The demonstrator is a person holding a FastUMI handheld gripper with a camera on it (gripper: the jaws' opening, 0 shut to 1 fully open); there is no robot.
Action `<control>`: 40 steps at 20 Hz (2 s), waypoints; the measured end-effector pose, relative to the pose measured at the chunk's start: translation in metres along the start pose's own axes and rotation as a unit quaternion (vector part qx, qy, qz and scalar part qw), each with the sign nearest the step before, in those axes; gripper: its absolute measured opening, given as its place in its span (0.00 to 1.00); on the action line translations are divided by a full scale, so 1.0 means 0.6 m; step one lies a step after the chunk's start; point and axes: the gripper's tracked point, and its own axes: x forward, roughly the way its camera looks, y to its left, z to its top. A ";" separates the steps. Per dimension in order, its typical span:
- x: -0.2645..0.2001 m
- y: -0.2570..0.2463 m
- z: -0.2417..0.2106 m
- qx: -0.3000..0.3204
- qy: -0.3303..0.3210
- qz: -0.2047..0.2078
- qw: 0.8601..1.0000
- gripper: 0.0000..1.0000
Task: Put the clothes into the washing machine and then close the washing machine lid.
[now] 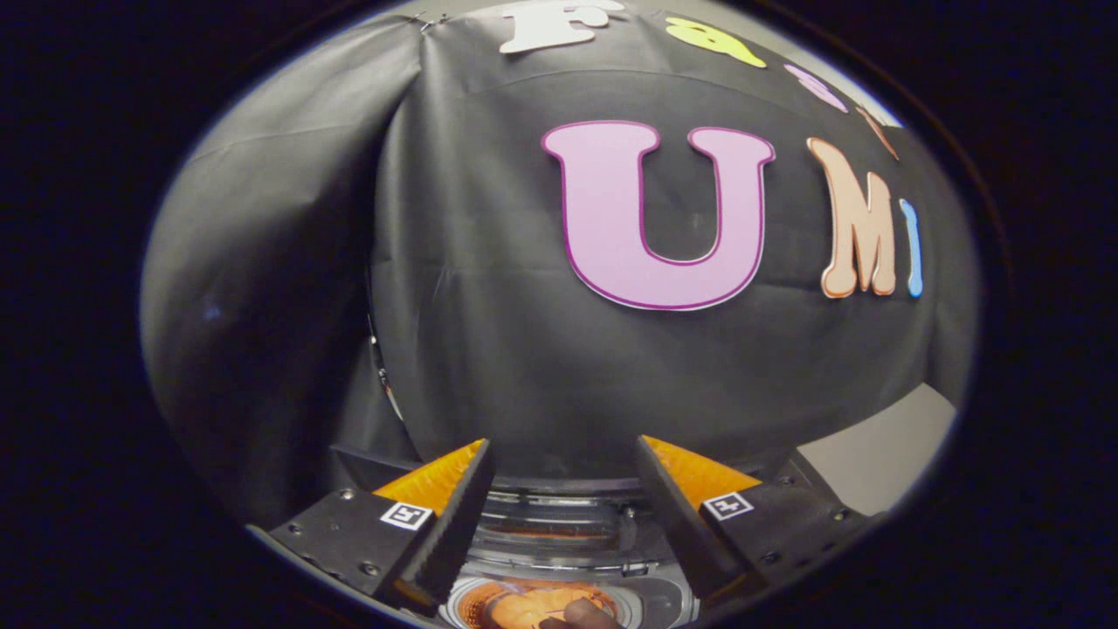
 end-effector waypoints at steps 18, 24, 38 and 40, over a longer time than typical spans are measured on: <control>0.079 -0.013 -0.056 0.023 0.058 -0.026 0.998 0.96; 0.054 -0.011 -0.064 0.020 0.070 -0.022 0.997 0.96; 0.008 -0.008 -0.079 0.020 0.066 -0.002 0.998 0.96; 0.004 -0.008 -0.080 0.020 0.060 0.001 0.998 0.96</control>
